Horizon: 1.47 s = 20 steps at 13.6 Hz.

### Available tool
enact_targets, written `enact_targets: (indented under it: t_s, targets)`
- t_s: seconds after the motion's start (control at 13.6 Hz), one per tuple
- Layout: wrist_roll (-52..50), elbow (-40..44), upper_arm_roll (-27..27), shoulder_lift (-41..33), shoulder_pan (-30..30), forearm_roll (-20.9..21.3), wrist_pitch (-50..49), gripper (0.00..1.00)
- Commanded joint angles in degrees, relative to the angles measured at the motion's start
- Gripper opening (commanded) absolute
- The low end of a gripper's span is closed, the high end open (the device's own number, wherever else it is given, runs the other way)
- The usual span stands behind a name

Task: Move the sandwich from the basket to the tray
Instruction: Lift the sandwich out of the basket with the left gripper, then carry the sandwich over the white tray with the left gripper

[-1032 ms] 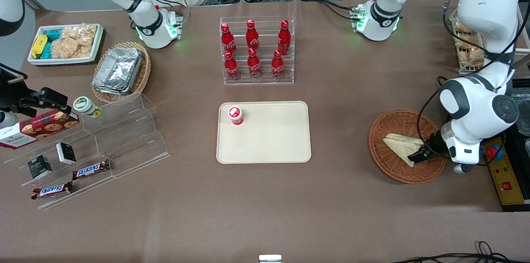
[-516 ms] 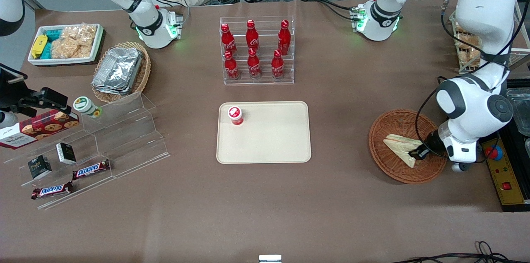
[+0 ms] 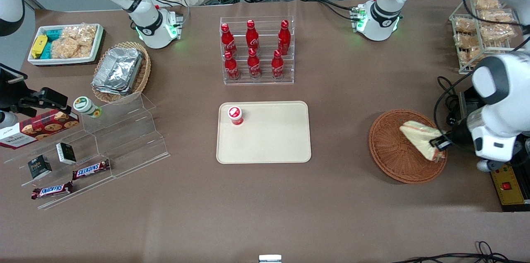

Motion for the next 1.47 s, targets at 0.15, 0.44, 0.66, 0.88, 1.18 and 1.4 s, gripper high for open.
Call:
enact_targets:
  t_s: [0.15, 0.44, 0.66, 0.88, 1.18, 1.4]
  targets:
    - [0.76, 14.31, -5.00, -3.79, -0.91, 3.57, -21.74, 0.00]
    - [-10.46, 15.47, -16.68, -9.24, -1.00, 6.03, -27.93, 0.00]
    - [-24.43, 15.29, -27.75, -8.29, -0.91, 6.03, -27.06, 0.01]
    - [-32.97, 13.72, -33.14, -2.33, -2.31, 6.47, -19.35, 0.01]
    - [-38.69, 13.10, -33.15, 9.35, -8.55, 11.29, -8.01, 0.01]
    - [-43.27, 12.66, -33.06, 17.97, -11.63, 17.18, -0.35, 0.01]
